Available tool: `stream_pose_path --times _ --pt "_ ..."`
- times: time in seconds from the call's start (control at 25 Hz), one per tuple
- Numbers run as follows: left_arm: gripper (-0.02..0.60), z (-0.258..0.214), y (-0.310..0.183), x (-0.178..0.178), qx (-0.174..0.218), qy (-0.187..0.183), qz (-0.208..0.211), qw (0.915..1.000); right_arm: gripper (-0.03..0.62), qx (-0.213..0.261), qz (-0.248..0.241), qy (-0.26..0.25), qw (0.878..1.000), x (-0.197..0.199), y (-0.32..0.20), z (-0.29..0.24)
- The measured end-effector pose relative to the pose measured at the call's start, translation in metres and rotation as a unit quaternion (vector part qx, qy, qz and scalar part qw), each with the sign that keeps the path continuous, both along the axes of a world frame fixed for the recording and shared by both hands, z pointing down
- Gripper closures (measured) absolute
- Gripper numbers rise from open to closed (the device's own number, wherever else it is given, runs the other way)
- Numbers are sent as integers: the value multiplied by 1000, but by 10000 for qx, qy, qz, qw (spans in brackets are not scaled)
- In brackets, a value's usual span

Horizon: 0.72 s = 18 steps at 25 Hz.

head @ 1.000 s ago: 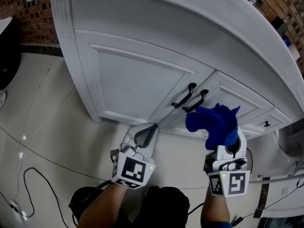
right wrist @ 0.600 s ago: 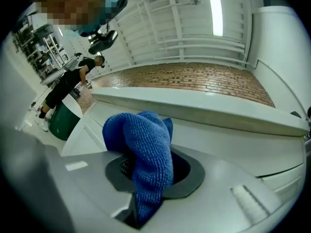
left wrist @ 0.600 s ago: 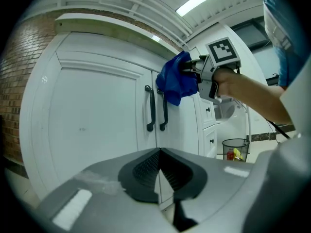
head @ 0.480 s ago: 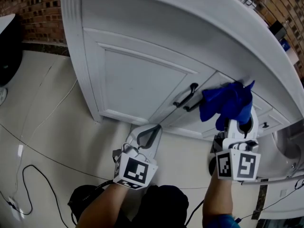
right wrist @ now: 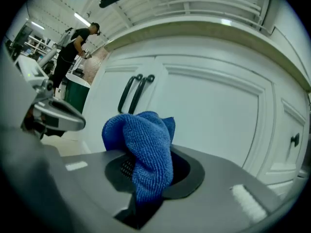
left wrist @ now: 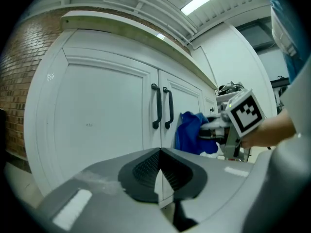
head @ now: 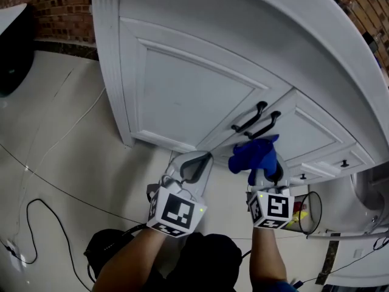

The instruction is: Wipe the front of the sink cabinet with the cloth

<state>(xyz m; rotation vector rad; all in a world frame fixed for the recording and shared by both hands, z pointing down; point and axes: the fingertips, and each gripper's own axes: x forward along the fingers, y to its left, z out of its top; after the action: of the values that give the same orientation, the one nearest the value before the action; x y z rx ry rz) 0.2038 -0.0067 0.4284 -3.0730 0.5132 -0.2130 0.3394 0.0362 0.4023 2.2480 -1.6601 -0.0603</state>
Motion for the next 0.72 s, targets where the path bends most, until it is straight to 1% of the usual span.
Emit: stream_pose_path --times 0.12,0.24,0.4,0.52,0.72 --pt "577 2 -1 0 -53 -15 -17 10000 516 -415 19 -252 9988 1 -1 46" --pt "577 4 -2 -1 -84 -41 -25 10000 516 -718 75 -481 9962 2 -6 85" --pt "577 18 2 2 -331 -269 111 9990 516 -1143 173 -755 9904 4 -13 132" --pt "577 25 4 3 -437 -403 175 9981 516 -1415 208 -879 9858 2 -16 160" --pt "577 27 6 5 -449 -464 227 9977 516 -1694 277 -1044 9796 4 -16 188"
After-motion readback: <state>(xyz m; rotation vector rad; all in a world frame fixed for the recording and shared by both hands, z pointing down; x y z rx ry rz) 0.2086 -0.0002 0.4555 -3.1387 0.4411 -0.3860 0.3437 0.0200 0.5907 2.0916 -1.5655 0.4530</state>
